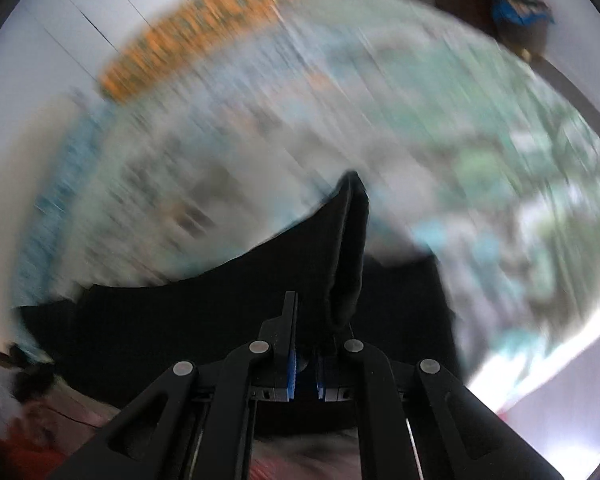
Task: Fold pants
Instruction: 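Grasp the trouser waistband with the left gripper while the right gripper holds the hem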
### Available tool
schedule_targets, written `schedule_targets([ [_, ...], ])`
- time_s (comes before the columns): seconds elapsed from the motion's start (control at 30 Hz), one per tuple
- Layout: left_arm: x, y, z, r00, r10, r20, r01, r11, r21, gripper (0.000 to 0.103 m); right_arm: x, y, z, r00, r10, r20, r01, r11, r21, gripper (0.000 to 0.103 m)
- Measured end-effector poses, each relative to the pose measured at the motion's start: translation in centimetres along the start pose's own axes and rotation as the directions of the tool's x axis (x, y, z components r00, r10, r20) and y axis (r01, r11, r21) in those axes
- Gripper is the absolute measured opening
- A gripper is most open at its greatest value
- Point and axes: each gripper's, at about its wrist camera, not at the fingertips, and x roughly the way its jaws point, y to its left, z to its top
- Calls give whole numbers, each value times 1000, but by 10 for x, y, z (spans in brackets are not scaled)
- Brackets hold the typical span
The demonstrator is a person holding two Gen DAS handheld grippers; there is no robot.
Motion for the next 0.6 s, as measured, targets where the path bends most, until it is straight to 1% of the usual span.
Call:
schedule_targets([
  [0.03,4,-6,-1,1000,10,-7,-10,1000,27,5,6,-7,-4,1000,-13,-27,13,1000,10,7],
  [0.1,4,-24,1,1000,23,1,-23,994,103,5,15,-21,-10,997,12,-72,-8,999,52,8],
  [0.17,1,-33,2,1000,28,9,-29,990,137,5,13,-30,-14,997,49,-65,-42,994,99,11],
  [0.2,-1,-36,0,1000,27,10,-28,990,141,6,10,-34,-15,995,81,-57,-73,989,125,11],
  [0.23,-2,-35,0,1000,25,11,-26,990,139,6,7,-39,-17,993,107,-46,-99,984,149,11],
  [0.3,-3,-32,1,1000,20,12,-22,992,124,6,3,-42,-19,990,135,-32,-127,975,182,14],
  [0.33,-2,-32,2,1000,17,13,-18,993,119,6,3,-47,-20,988,154,-26,-145,967,207,21],
  [0.37,-1,-32,2,1000,14,14,-16,993,116,6,3,-52,-21,986,166,-24,-156,960,233,37],
  [0.4,2,-30,1,1000,14,16,-16,993,117,6,1,-54,-22,985,169,-22,-158,956,248,49],
  [0.43,2,-30,1,1000,14,18,-16,992,121,6,0,-58,-23,984,176,-10,-167,948,271,70],
  [0.47,0,-30,0,1000,14,19,-16,992,124,6,-3,-61,-24,982,187,7,-181,942,283,76],
  [0.53,-5,-25,-2,1000,7,23,-10,992,125,6,-9,-67,-25,973,224,52,-229,923,308,76],
  [0.57,-7,-24,-3,1000,5,24,-8,992,126,6,-10,-66,-24,970,234,62,-242,919,312,72],
  [0.6,-8,-23,-4,1000,4,24,-7,992,127,6,-12,-67,-24,970,234,68,-244,919,309,66],
])
